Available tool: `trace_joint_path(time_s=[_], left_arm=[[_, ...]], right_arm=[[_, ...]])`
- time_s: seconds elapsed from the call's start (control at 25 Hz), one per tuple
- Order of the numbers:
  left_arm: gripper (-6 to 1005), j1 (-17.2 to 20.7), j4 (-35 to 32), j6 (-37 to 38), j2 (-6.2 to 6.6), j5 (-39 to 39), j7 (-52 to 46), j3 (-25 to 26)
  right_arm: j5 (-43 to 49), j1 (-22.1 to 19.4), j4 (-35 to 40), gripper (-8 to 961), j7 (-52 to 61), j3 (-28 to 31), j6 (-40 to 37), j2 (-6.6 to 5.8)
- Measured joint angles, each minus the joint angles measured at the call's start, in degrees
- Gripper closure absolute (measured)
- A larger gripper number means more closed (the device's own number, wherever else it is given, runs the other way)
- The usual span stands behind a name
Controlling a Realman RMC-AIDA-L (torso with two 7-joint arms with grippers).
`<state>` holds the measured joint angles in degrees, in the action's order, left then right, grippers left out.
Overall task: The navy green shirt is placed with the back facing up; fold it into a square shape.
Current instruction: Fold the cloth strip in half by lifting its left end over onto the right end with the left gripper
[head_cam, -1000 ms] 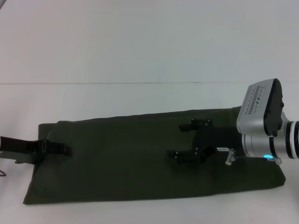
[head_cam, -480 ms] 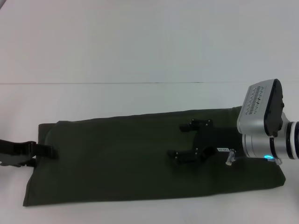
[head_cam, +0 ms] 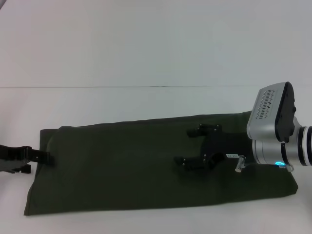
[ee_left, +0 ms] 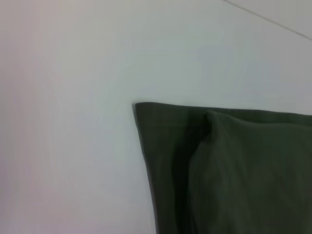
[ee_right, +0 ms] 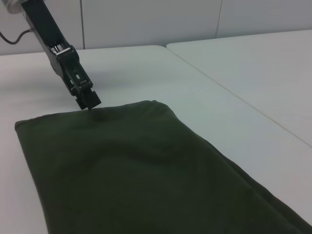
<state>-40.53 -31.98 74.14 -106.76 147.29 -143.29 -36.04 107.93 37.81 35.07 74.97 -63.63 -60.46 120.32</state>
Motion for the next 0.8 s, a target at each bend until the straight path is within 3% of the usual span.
trace_joint_path(time_s=[0.8], left_arm=[[223, -0.16, 0.31, -2.13, -1.16, 1.34, 0.73, 0.00]], right_arm=[[0.00, -0.02, 0.00, 44, 0.00, 0.00, 0.00, 0.00]])
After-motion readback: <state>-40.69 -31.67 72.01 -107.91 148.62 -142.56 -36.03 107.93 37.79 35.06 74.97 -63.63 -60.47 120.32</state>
